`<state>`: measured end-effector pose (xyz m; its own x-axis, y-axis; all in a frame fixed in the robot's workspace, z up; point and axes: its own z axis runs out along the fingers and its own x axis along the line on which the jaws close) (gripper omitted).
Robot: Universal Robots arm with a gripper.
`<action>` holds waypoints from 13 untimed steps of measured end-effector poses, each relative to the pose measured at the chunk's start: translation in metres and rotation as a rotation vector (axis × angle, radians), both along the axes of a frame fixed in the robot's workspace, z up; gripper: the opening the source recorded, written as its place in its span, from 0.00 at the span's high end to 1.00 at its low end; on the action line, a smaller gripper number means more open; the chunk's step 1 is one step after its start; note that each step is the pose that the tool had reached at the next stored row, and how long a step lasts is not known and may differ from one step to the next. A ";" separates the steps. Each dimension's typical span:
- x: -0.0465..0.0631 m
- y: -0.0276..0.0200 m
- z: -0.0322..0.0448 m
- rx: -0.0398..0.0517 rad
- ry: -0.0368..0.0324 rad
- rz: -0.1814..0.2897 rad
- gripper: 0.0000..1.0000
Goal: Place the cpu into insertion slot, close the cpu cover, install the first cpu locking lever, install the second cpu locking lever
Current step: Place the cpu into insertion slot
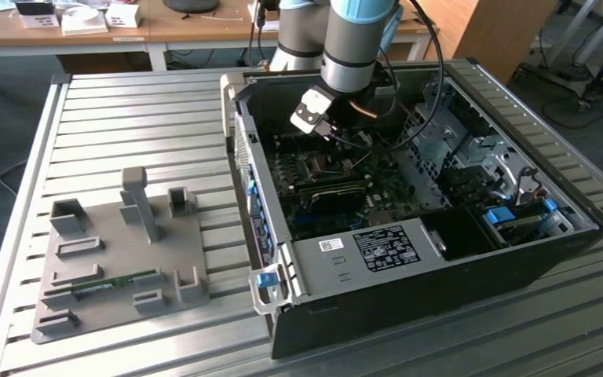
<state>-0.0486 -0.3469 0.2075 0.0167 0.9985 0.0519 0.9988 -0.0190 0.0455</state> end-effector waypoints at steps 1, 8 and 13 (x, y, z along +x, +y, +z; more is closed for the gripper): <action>0.000 0.0000 0.0000 0.0000 0.0000 0.000 0.59; 0.000 0.0000 0.0002 0.0000 0.0000 0.000 0.82; 0.000 0.0000 0.0002 0.0001 0.0000 0.000 0.89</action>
